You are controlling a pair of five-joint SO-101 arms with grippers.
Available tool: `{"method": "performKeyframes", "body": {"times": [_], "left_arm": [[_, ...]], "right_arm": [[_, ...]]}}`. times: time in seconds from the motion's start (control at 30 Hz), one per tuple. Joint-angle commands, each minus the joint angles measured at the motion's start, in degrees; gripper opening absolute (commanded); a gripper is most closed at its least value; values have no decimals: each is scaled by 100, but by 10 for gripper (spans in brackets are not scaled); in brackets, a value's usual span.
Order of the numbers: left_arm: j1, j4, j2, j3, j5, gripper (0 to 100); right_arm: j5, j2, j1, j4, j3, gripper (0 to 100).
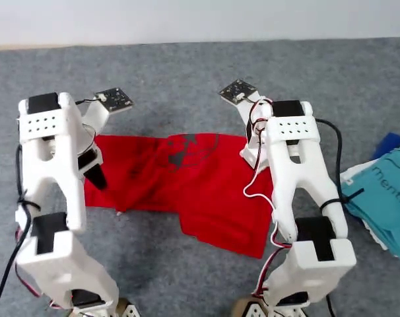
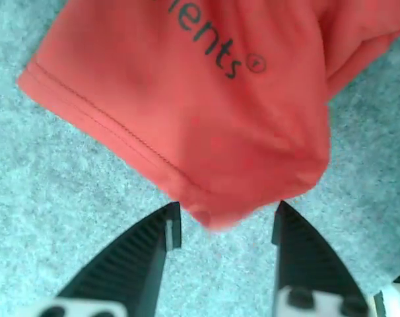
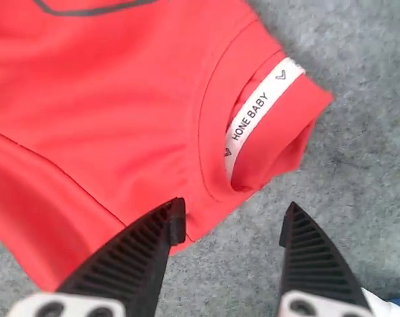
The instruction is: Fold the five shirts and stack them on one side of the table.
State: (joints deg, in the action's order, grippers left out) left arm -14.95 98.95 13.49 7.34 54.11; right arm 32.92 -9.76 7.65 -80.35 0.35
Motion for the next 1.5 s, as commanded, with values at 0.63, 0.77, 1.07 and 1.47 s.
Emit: {"method": "performKeyframes", "body": {"times": [0.63,0.77,1.07,1.47], "left_arm": [[387,-1846,-554,-1033,-1811,224],[141,-2831,-343,-1033,-2620,224],[88,-3938,316,-1033,-3033,130],[-97,-4167,1916,198,-3024,77]], "right_arm": [[-44,-549,400,347,-466,150],[-62,-1103,277,374,-1257,125],[-44,-2809,-356,338,-2980,104],[281,-4022,-1103,48,-4413,103]]}}
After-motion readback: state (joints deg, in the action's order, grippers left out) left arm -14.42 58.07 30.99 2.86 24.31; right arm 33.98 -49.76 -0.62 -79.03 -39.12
